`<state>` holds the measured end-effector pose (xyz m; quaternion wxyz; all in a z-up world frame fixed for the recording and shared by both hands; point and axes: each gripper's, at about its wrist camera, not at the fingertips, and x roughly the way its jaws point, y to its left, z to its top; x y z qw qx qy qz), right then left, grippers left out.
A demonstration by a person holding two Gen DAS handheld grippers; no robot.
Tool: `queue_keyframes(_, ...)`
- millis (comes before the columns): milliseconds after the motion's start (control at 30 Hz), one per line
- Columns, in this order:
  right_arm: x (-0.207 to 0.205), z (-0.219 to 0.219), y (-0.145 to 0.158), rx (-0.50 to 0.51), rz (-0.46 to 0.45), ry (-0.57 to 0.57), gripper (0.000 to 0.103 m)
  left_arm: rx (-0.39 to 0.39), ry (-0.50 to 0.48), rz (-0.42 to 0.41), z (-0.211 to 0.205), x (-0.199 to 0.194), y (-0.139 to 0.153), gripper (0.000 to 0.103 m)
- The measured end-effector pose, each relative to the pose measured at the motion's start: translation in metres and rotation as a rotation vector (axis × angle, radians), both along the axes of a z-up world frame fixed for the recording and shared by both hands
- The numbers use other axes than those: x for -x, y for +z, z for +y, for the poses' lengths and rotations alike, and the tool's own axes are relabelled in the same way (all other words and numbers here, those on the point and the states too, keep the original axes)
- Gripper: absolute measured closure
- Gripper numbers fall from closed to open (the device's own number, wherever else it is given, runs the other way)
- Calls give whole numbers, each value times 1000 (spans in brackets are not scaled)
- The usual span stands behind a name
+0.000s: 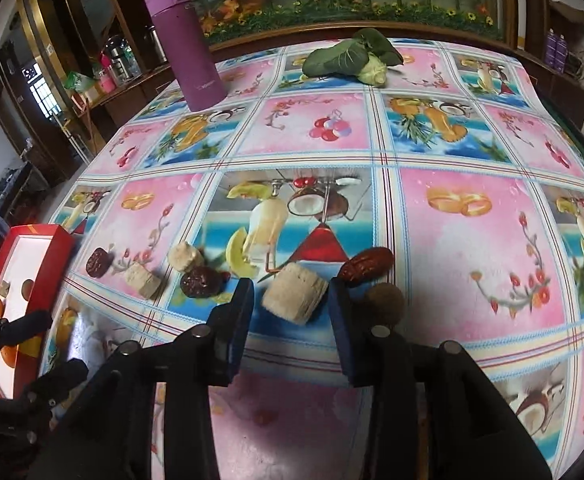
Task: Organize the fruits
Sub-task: 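Grasp a beige square piece with the right tool while the left grasps a beige round piece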
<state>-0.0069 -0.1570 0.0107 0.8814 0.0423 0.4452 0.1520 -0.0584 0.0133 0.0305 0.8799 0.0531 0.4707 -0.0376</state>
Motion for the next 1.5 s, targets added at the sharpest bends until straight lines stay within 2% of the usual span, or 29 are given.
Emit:
queue_keyframes(300,-5,-5,0,-10,2,32,69,24,-52,3,-29,-1,4,41)
queue_keyframes(533,-9,-39,11,-231,64,3,68,65,-81,23,-47,-8,0,41)
queue_keyframes(767,-7,-51,22,-278,22,-42,68,119,-79,48,-62,-25,-13,42)
queue_keyframes(800,-7,-51,22,-276,19,-41,68,125,-79,46,-62,-26,-15,45)
queue_keyframes(833,-7,-51,23,-274,16,-42,68,124,-78,47,-63,-28,-16,56)
queue_keyframes(867,-6,-50,23,-274,14,-42,68,122,-77,54,-64,-29,-18,63)
queue_keyframes(900,-6,-50,23,-275,15,-39,68,120,-76,49,-64,-29,-19,63)
queue_keyframes(967,-6,-49,23,-273,17,-37,68,133,-84,39,-63,-29,-18,80)
queue_keyframes(1200,-3,-45,23,-261,5,-23,68,144,-64,17,-52,-25,-16,82)
queue_keyframes(1500,11,-25,29,-226,-82,48,68,128,38,-97,-9,12,15,82)
